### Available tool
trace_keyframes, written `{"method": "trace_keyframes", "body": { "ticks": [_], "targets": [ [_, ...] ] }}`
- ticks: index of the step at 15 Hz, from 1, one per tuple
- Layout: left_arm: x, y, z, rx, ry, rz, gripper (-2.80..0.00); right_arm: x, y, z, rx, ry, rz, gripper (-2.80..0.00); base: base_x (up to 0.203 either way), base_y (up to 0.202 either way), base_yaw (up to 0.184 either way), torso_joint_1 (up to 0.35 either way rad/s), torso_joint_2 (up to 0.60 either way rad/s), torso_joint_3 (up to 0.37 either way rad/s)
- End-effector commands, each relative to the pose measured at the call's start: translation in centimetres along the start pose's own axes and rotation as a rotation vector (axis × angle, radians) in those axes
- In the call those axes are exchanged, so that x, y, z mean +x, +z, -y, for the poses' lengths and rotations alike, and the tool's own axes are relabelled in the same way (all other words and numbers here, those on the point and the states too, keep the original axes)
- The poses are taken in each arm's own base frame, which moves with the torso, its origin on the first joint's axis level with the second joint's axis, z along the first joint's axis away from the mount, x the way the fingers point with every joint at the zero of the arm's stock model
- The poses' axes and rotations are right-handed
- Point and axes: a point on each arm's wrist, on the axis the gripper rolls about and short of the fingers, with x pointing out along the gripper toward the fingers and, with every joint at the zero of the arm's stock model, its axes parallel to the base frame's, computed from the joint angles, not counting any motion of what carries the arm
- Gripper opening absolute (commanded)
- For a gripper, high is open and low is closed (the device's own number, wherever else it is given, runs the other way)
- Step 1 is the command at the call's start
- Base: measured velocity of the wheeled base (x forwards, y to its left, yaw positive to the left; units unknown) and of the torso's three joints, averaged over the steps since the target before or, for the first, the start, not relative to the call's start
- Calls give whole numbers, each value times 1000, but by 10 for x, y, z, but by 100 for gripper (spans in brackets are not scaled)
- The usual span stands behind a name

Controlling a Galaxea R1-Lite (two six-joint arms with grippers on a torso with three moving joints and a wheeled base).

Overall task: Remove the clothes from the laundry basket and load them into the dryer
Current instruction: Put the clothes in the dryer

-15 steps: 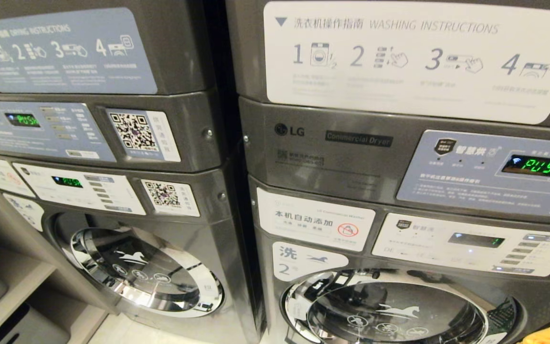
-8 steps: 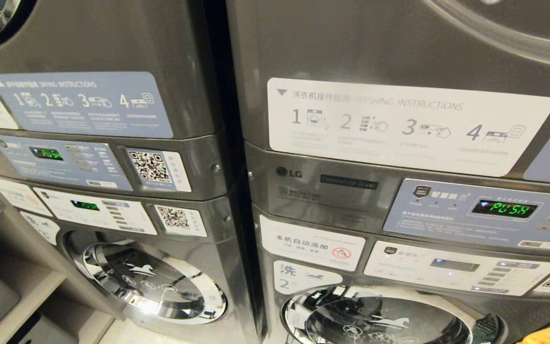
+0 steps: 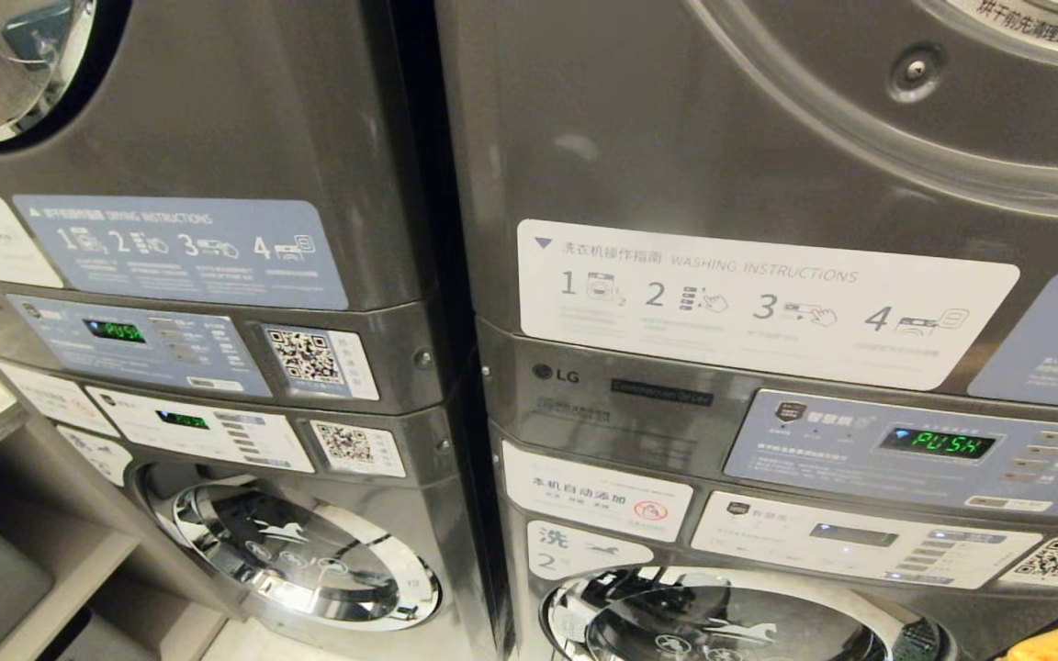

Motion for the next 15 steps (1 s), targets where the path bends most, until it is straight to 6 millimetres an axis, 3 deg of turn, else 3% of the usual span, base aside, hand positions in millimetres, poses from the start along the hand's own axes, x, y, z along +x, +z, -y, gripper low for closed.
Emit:
{"method": "trace_keyframes", "body": {
  "ticks": [1,5,15],
  "targets": [
    [0,0,0,0,-1,-1,-280,0,0,0,0,0,0,-280,0,0,0,149,-325,-162],
    [0,0,0,0,-1,-1,-280,0,0,0,3,0,0,-280,-2,-1,21,155,-331,-175],
    [0,0,0,0,-1,-1,-280,0,0,0,11,-5,0,-280,1,-8,174,132,-271,-140]
  ]
}}
